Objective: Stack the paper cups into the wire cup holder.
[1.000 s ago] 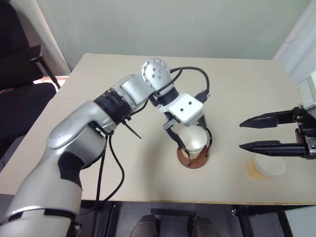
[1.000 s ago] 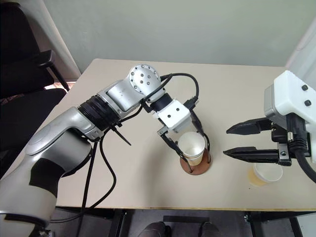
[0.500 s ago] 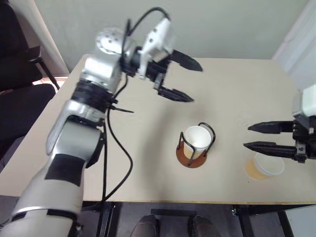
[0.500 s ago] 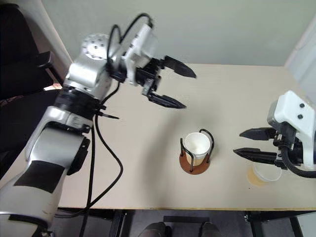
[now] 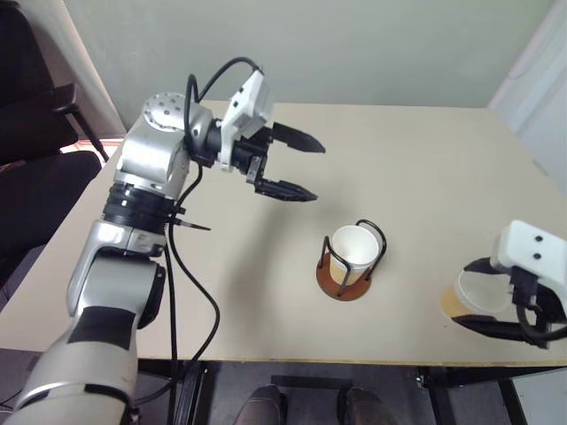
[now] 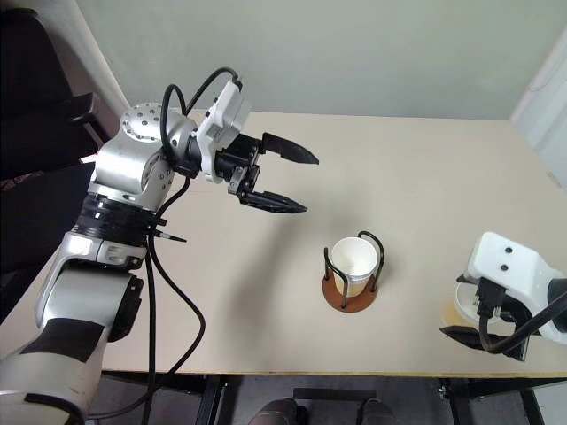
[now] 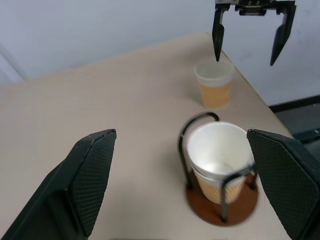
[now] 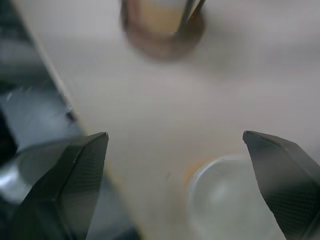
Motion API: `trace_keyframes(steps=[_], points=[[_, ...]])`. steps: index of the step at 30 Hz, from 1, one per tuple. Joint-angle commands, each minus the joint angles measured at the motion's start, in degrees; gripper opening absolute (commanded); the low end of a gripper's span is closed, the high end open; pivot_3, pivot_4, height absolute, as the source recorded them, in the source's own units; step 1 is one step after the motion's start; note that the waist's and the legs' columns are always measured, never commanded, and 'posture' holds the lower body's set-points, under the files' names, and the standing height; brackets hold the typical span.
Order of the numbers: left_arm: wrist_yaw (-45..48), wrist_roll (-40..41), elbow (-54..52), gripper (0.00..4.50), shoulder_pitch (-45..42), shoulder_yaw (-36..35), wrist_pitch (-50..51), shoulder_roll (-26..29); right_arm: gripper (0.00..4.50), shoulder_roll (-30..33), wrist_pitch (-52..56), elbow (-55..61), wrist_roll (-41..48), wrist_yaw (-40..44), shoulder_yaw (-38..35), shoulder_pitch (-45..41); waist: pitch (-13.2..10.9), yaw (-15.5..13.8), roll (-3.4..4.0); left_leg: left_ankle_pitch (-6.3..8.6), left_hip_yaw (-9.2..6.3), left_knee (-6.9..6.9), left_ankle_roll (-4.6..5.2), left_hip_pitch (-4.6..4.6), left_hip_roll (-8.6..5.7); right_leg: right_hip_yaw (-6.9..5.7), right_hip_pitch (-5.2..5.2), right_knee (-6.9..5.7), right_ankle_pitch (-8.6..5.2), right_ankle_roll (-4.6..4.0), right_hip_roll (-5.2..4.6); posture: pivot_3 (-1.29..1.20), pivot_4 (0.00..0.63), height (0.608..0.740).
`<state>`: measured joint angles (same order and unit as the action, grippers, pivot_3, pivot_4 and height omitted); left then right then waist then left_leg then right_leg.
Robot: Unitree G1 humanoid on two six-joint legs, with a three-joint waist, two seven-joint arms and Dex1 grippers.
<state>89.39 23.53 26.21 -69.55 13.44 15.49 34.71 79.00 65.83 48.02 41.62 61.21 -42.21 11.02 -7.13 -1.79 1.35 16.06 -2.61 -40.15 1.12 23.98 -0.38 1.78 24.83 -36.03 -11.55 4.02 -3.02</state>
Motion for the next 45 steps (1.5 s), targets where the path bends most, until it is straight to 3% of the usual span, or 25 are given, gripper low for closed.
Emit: trace_keyframes(steps=[1, 6, 14, 17, 22, 28, 30, 33, 37, 41, 45], points=[[0.6, -0.3, -3.1, 4.5, -0.3, -2.1, 1.0, 0.6, 4.48, -0.1, -1.0, 1.2, -3.4, 1.5, -1.8, 1.0, 0.0, 0.0, -0.01, -0.01, -0.01, -0.02, 0.02, 0.0, 0.0, 0.0, -0.02, 0.01, 0.02, -0.03, -0.01, 0.0, 0.15, 0.74], [0.4, -1.0, -3.5, 4.5, -0.4, -2.2, 1.5, 0.2, 4.48, 0.0, -7.7, -0.9, -14.7, 0.5, 4.2, 8.9, 0.0, 0.0, -0.01, -0.02, -0.06, -0.04, 0.05, -0.14, 0.0, -0.01, -0.2, 0.04, 0.05, -0.04, -0.04, 0.0, 0.15, 0.74], [2.5, -2.3, -4.4, 4.5, 0.0, -1.2, 1.2, 0.8, 4.48, -1.3, -15.8, -6.8, -22.2, -2.9, 16.3, 8.2, 0.0, 0.1, -0.03, -0.03, -0.03, -0.02, 0.06, -0.26, 0.01, 0.0, -0.3, 0.03, 0.08, -0.02, -0.06, 0.0, 0.15, 0.74], [3.1, -2.5, -5.5, 4.5, 0.7, 0.4, 0.6, 2.6, 3.96, -1.6, -17.6, -8.5, -22.8, -3.6, 19.9, 5.0, 0.0, 0.2, -0.03, -0.03, -0.01, -0.01, 0.06, -0.27, 0.01, 0.0, -0.3, 0.04, 0.09, -0.01, -0.06, 0.0, 0.15, 0.74], [3.1, -2.7, -6.5, 4.5, 1.8, 1.6, -0.4, 4.3, 2.15, -1.7, -18.8, -9.2, -23.1, -2.6, 21.5, 2.5, 0.0, 0.2, -0.03, -0.03, -0.03, 0.01, 0.05, -0.28, 0.02, -0.01, -0.31, 0.06, 0.09, -0.01, -0.05, 0.0, 0.15, 0.74], [3.1, -2.3, -9.0, 4.5, 3.6, 2.4, -0.2, 6.1, 0.02, -1.0, -18.1, -8.7, -22.0, 0.9, 18.5, 0.0, 0.0, 0.2, -0.04, -0.02, -0.03, 0.02, 0.06, -0.27, 0.01, 0.0, -0.33, 0.11, 0.09, -0.01, -0.06, 0.0, 0.15, 0.74], [3.1, -1.7, -10.4, 4.5, 4.4, 3.0, 0.0, 7.2, 0.01, 0.3, -18.2, -8.8, -21.2, 3.3, 16.5, -2.4, 0.0, 0.2, -0.03, -0.02, -0.03, 0.04, 0.06, -0.27, 0.01, 0.0, -0.31, 0.11, 0.08, -0.01, -0.05, 0.0, 0.15, 0.74], [3.1, -0.1, -12.8, 4.5, 5.7, 3.6, 1.0, 8.7, 0.01, 4.2, -18.5, -9.7, -16.3, 6.3, 16.0, -12.2, 0.0, 0.4, -0.03, -0.03, -0.01, 0.04, 0.05, -0.28, 0.01, 0.01, -0.31, 0.08, 0.07, -0.04, -0.05, 0.0, 0.15, 0.74], [3.1, 1.2, -16.0, 4.5, 8.0, 4.3, 1.5, 10.3, 0.01, 8.1, -18.5, -10.6, -3.0, 6.7, 25.3, -35.0, 0.0, 0.6, -0.02, -0.06, -0.05, 0.09, 0.01, -0.28, 0.03, 0.01, -0.28, 0.09, 0.06, -0.11, 0.0, 0.0, 0.15, 0.74], [3.1, 1.6, -17.8, 4.5, 8.9, 5.0, 2.0, 10.8, 0.01, 1.7, -16.7, -12.3, -3.8, 11.2, 43.0, -60.7, 0.0, 0.9, -0.09, -0.05, -0.08, 0.14, 0.01, -0.26, 0.02, -0.04, -0.19, 0.1, -0.01, -0.16, 0.1, 0.0, 0.15, 0.74], [3.1, 1.4, -18.1, 4.5, 8.7, 5.0, 2.6, 10.5, 0.01, -5.5, -15.1, -14.2, -8.5, 15.2, 54.8, -73.0, 0.0, 0.9, -0.1, -0.05, -0.2, 0.11, 0.02, -0.19, 0.07, -0.04, -0.09, 0.06, -0.04, -0.2, 0.0, 0.0, 0.15, 0.74]])
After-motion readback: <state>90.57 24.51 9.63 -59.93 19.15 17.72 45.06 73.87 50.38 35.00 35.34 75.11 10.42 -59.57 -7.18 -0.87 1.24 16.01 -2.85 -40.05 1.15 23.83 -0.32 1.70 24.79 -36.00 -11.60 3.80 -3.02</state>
